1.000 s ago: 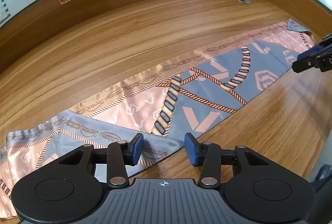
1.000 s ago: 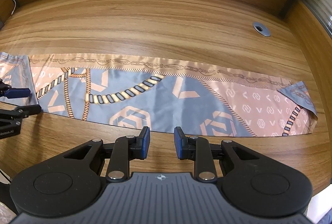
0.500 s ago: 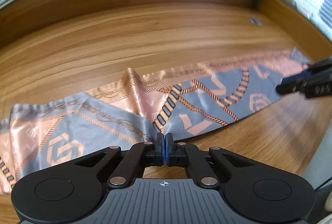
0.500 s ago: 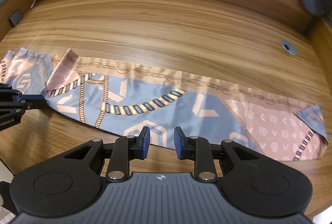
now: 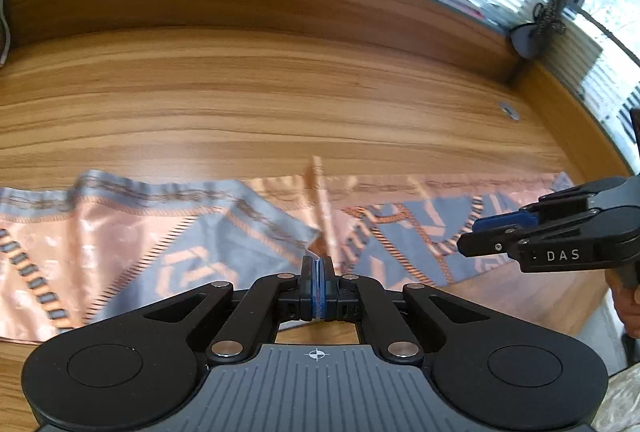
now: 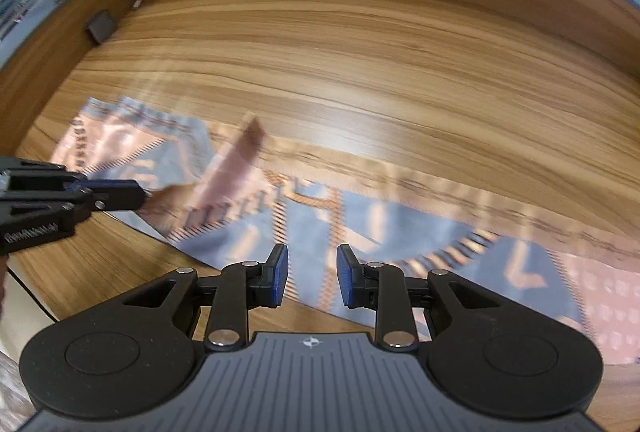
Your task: Fold clothes
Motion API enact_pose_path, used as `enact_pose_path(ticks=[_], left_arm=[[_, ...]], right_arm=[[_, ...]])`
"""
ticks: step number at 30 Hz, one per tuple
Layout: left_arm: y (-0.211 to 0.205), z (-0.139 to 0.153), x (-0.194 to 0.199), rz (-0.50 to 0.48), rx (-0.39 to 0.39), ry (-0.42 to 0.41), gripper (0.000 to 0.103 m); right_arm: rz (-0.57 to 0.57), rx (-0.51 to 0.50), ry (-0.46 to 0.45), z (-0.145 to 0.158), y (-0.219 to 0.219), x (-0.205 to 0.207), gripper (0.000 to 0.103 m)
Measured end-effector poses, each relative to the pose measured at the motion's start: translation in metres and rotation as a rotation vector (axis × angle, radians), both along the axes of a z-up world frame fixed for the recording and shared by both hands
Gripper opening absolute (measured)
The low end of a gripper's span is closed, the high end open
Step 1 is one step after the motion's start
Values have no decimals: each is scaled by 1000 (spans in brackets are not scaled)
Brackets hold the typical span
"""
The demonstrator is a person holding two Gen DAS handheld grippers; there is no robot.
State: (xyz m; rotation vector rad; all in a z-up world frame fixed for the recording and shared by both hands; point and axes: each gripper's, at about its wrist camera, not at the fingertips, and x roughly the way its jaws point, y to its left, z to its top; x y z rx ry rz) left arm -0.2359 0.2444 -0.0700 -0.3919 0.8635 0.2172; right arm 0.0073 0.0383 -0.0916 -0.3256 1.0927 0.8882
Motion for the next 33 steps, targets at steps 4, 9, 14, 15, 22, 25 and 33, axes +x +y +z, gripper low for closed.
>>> enact_pose_path(ticks=[4, 9, 14, 15, 22, 25, 33], left_arm=[[12, -3, -7, 28, 28, 12, 4], [33, -3, -26, 70, 65, 35, 4], [55, -4, -45, 112, 102, 58, 4], [59, -4, -48, 121, 109, 63, 4], [84, -6, -72, 196, 153, 107, 3], [91, -7, -79, 230, 166, 123, 3], [91, -12, -75, 284, 210, 176, 3]], right_arm=[[10, 24, 41, 4, 26, -3, 34], [-5, 33, 83, -1, 57, -6, 34], [-28, 21, 102, -11, 85, -9, 34], [-32, 15, 102, -13, 89, -9, 34], [-58, -42, 99, -32, 114, -10, 18], [-64, -52, 88, -33, 115, -10, 1], [-71, -25, 44, -6, 76, 5, 1]])
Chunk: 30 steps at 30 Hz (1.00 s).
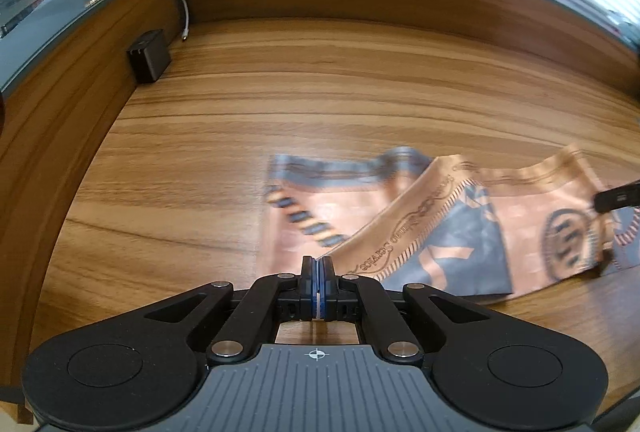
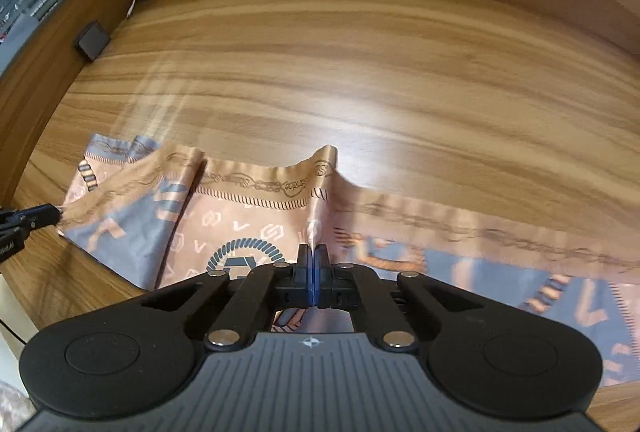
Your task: Fold clothes
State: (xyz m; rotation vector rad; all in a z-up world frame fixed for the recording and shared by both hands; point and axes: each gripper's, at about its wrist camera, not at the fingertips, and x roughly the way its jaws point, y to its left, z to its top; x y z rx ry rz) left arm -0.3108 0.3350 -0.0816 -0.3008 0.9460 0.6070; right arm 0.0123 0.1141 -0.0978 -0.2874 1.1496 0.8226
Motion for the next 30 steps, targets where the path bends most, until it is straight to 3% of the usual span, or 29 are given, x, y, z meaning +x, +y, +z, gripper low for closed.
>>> enact_pose_path(ticks=[6, 14, 24, 30], left_arm=[[-16, -4, 23, 27, 22, 39, 4], [-62, -5, 72, -37, 5, 46, 5], [-146, 6, 133, -125, -42, -25, 31], [-197, 13, 167, -176, -69, -68, 32]], right_arm=[[-91, -33, -21, 5, -69, 33, 1], [-211, -128, -76, 4, -190, 91, 1], [-309, -280, -169, 15, -345, 156, 1], [-324, -348, -231, 25, -409, 178, 1]])
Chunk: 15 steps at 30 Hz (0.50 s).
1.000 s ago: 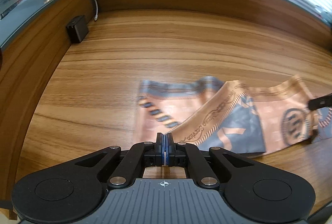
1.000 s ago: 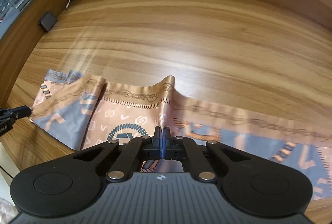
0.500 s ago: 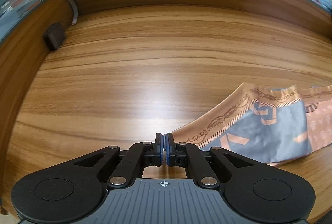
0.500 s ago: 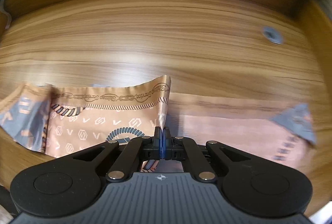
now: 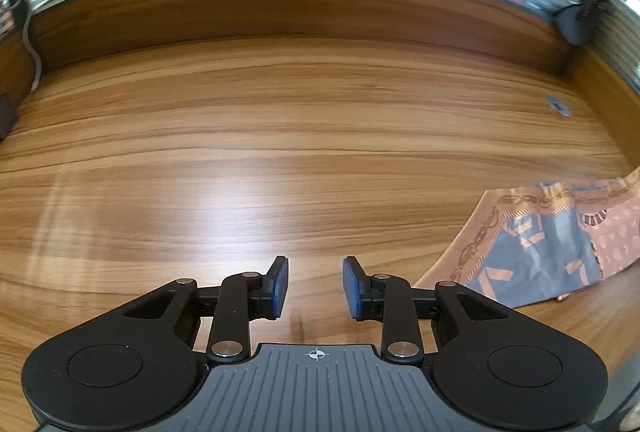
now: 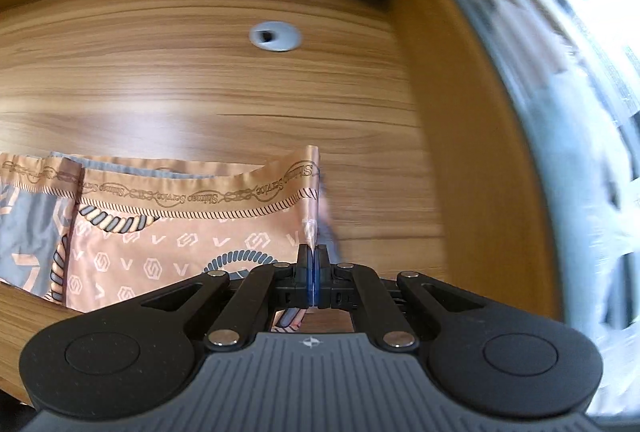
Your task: Fold clothes
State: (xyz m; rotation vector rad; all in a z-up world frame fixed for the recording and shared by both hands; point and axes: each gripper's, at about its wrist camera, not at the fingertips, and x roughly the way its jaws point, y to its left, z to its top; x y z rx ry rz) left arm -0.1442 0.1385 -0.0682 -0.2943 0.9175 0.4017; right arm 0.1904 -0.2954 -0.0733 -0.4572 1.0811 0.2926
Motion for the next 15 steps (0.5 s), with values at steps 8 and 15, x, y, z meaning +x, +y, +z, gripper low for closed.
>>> enact_pose_path(ticks=[8, 15], left_arm=[[-62, -2, 34, -78, -9, -6, 34], [-48, 3, 25, -94, 10, -1, 41]], right_arm=[[-23, 12, -53, 32, -30, 7, 1], [60, 174, 12, 45, 28, -28, 1]])
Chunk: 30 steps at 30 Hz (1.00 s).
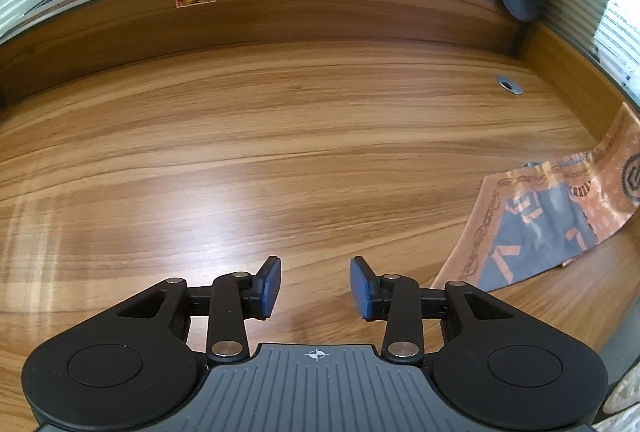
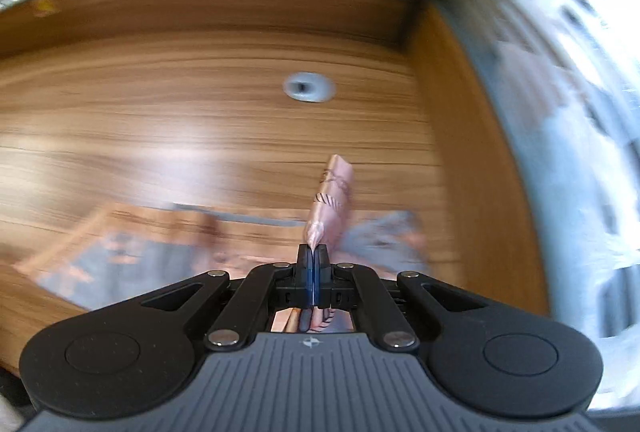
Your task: Fold clothes
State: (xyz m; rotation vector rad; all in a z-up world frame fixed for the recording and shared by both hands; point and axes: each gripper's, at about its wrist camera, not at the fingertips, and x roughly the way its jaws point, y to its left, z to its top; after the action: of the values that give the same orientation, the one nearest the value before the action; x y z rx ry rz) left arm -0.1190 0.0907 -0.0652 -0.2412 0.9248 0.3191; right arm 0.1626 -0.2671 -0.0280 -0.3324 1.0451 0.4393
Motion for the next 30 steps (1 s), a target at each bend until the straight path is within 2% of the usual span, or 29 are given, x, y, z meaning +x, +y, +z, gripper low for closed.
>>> enact_pose_path(ticks=[5, 15, 19, 26, 30], left_arm=[[21, 3, -12, 3, 10, 8, 42], [102, 10, -69, 18, 17, 35, 44], [135, 13, -92, 25, 20, 46, 48], [187, 14, -128, 32, 24, 64, 48], [212, 13, -147, 33, 24, 73, 48]], right_arm=[[75, 88, 62, -10, 68, -30, 1], [207, 180, 133, -33, 237, -87, 1], [260, 202, 153, -36, 302, -110, 1], [353, 212, 195, -46, 409, -156, 1], [402, 217, 218, -47, 456, -182, 1]])
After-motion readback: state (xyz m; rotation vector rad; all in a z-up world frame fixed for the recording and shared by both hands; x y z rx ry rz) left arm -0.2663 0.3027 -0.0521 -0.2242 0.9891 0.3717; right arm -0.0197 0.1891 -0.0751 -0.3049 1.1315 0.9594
